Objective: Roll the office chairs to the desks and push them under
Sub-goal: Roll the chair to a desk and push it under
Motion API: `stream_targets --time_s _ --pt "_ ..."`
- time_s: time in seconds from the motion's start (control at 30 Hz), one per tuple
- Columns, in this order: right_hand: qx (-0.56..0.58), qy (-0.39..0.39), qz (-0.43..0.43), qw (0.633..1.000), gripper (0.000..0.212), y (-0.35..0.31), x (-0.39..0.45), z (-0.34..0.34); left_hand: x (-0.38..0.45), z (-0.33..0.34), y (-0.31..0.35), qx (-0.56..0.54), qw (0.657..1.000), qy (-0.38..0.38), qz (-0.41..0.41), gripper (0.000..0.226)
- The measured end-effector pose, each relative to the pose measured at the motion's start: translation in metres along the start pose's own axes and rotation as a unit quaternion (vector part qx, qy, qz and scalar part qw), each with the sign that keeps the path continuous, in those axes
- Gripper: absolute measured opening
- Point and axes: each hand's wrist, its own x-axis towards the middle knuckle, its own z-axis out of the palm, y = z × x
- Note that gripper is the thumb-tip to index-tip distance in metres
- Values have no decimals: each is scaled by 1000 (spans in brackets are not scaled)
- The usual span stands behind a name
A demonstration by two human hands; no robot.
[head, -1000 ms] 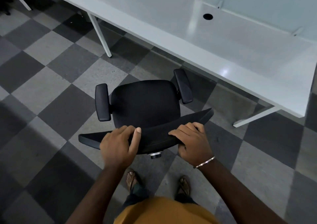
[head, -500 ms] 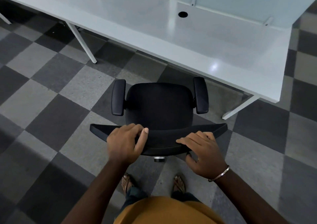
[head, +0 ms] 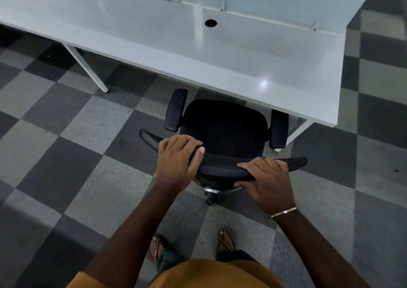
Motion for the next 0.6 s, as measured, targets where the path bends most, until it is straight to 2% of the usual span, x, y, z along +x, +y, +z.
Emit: stream_targets --time_s 0.2,0.4,0.6 --pt "-3 33 17 999 43 45 22 -2 -2 31 32 7 998 -52 27 52" --pt "-33 54 34 997 46 98 58 -5 60 65 47 51 995 -79 42 50" --pt "-31 56 62 996 46 148 94 -3 124 99 68 50 994 -96 34 52"
